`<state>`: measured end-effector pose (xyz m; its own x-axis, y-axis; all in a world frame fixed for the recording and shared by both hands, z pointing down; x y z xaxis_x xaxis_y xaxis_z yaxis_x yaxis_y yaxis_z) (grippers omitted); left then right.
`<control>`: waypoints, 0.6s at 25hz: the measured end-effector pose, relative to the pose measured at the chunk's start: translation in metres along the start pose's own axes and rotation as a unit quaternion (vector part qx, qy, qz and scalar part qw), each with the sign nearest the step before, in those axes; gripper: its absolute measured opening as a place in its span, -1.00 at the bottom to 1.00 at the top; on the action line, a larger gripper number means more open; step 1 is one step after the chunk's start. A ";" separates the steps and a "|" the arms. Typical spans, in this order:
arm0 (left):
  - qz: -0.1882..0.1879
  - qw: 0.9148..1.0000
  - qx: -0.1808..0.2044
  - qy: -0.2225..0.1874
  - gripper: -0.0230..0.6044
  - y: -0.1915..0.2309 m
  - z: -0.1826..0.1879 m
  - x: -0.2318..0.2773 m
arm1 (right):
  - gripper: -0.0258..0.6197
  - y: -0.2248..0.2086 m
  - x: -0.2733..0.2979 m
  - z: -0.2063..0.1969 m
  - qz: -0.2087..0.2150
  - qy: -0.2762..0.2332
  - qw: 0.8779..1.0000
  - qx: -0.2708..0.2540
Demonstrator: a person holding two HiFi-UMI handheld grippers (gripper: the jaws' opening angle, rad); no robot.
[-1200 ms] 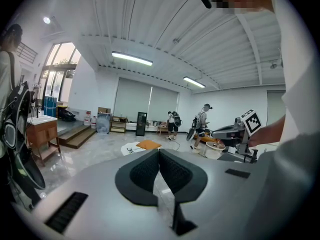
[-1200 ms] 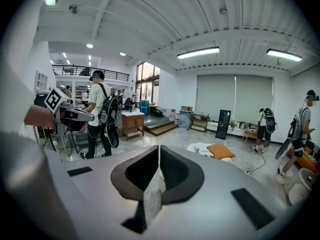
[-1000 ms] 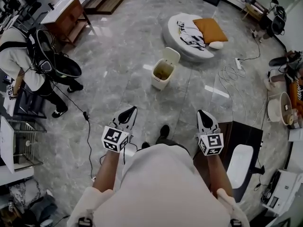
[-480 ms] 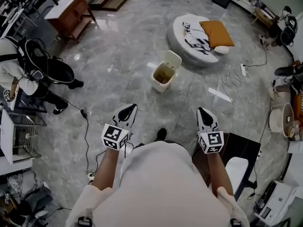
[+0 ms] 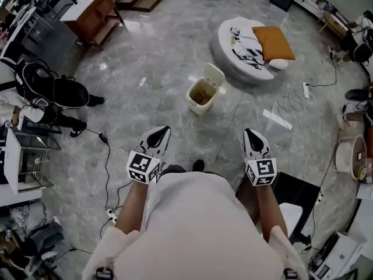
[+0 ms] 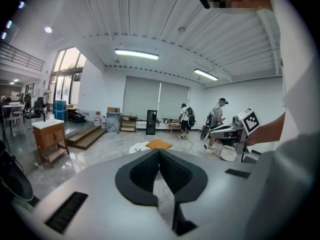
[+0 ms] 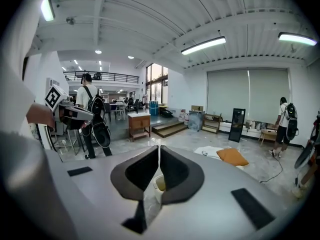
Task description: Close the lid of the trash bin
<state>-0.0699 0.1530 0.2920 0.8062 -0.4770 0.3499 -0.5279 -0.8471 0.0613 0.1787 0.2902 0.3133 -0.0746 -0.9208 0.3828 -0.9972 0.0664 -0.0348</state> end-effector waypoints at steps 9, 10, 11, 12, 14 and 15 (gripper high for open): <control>0.008 1.000 0.006 0.003 -0.87 -0.001 0.009 0.014 | -0.82 -0.014 0.013 -0.001 0.011 -0.001 1.000 0.008; 0.009 1.000 0.006 0.004 -0.87 0.001 0.009 0.014 | -0.82 -0.013 0.015 -0.001 0.011 0.000 1.000 0.008; 0.009 1.000 0.004 0.005 -0.87 0.002 0.008 0.014 | -0.82 -0.013 0.015 -0.001 0.012 0.000 1.000 0.008; 0.009 1.000 0.003 0.005 -0.87 0.003 0.007 0.015 | -0.82 -0.013 0.016 -0.001 0.012 0.001 1.000 0.008; 0.008 1.000 0.001 0.006 -0.87 0.006 0.006 0.019 | -0.82 -0.014 0.019 -0.002 0.010 0.004 1.000 0.007; 0.007 1.000 0.001 0.006 -0.87 0.007 0.007 0.021 | -0.82 -0.016 0.020 -0.002 0.009 0.006 1.000 0.007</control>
<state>-0.0547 0.1355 0.2938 0.7957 -0.4857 0.3618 -0.5384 -0.8409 0.0554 0.1927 0.2715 0.3235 -0.0923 -0.9149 0.3929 -0.9955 0.0772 -0.0541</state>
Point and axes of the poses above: the fingertips, and each gripper's own axes: x forward along the fingers, y to its left, z out of its top, the point moved 1 cm from there along -x, backward along the fingers, and after that the axes turned 7 degrees about z, right-handed, at the moved point
